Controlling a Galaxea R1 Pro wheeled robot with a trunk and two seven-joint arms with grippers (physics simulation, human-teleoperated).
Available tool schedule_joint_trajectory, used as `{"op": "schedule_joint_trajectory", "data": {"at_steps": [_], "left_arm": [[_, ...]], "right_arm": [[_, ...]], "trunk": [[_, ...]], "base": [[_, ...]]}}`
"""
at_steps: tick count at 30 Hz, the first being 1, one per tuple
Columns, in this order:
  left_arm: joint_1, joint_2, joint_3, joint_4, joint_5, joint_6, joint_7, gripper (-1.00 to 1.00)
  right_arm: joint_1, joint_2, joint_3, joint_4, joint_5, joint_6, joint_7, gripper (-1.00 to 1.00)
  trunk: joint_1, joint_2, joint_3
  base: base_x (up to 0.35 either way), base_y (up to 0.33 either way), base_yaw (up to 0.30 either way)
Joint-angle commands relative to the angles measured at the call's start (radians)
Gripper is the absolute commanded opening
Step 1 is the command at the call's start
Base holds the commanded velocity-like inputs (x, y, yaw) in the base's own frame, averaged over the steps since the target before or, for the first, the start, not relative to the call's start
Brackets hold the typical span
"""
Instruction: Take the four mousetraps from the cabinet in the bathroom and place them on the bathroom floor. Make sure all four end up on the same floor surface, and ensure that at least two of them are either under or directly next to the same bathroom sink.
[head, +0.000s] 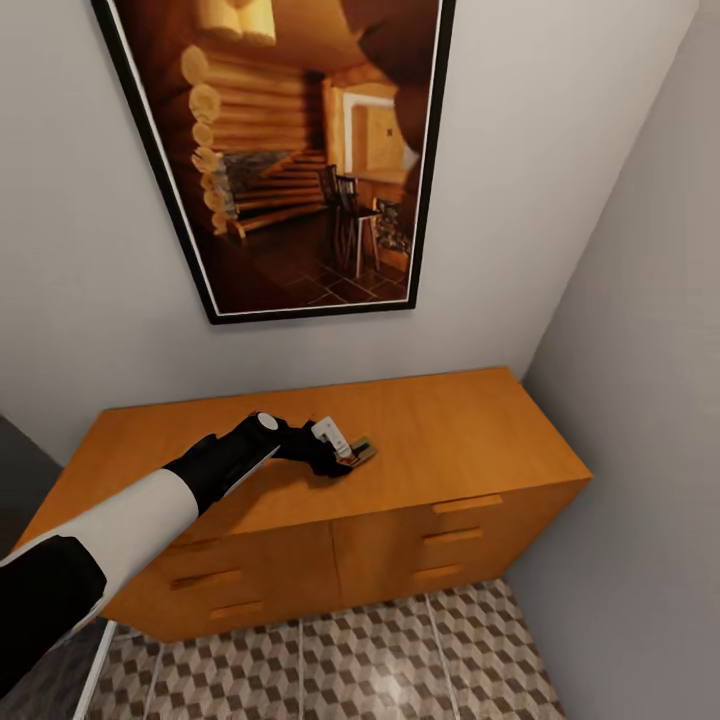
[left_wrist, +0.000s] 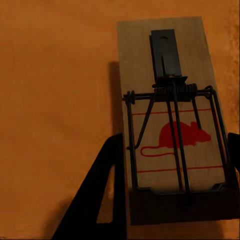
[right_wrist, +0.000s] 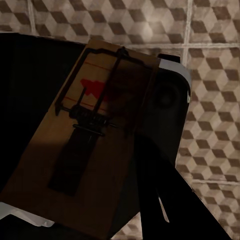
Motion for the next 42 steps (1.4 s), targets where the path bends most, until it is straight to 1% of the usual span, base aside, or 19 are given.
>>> {"op": "schedule_joint_trajectory", "data": {"at_steps": [1,18,30,36,38,39,40,41,42], "left_arm": [[-0.001,0.001,-0.005,-0.001,0.01,0.007,0.003,-1.0],[-0.001,0.001,-0.005,0.009,0.01,0.007,0.003,-1.0],[-0.001,0.0,-0.006,0.032,0.01,0.007,0.003,-1.0],[-0.001,-0.006,-0.009,0.102,0.01,0.0,0.003,-1.0],[-0.001,-0.006,-0.009,0.147,0.012,-0.014,0.003,-1.0],[0.0,-0.007,-0.009,0.175,0.013,-0.033,0.003,-1.0],[0.001,-0.01,-0.01,0.223,0.014,-0.08,0.003,-1.0],[0.004,-0.016,-0.01,0.283,0.015,-0.141,0.003,-1.0],[0.005,-0.018,-0.01,0.305,0.015,-0.161,0.003,-1.0]], "right_arm": [[-0.001,0.0,0.005,0.001,-0.002,-0.004,-0.001,-1.0],[-0.001,-0.001,0.006,0.001,-0.002,-0.004,-0.001,-1.0],[-0.001,-0.002,0.005,0.001,-0.002,-0.004,-0.001,-1.0],[-0.001,-0.002,0.004,0.001,-0.002,-0.004,-0.001,-1.0],[-0.001,-0.003,0.004,0.001,-0.002,-0.005,-0.001,-1.0],[-0.001,-0.003,0.004,0.001,-0.002,-0.005,-0.001,-1.0],[-0.001,-0.004,0.003,0.0,-0.002,-0.011,-0.001,-1.0],[-0.001,-0.005,0.003,0.0,-0.002,-0.027,-0.001,-1.0],[-0.001,-0.005,0.003,0.0,-0.002,-0.034,-0.001,-1.0]], "trunk": [[0.0,-0.002,-0.002],[0.0,-0.002,-0.002],[0.0,-0.002,-0.002],[0.0,-0.002,-0.002],[0.0,-0.002,-0.002],[0.0,-0.002,-0.002],[0.0,-0.002,-0.002],[0.0,-0.002,-0.002],[0.0,-0.002,-0.002]], "base": [[-0.331,-0.02,0.0],[-0.338,-0.002,0.0],[-0.339,0.0,0.0],[-0.12,0.0,0.0],[-0.022,0.0,0.0],[-0.011,0.0,0.0],[-0.006,0.0,0.0],[-0.003,0.0,0.0],[-0.002,0.0,0.0]]}}
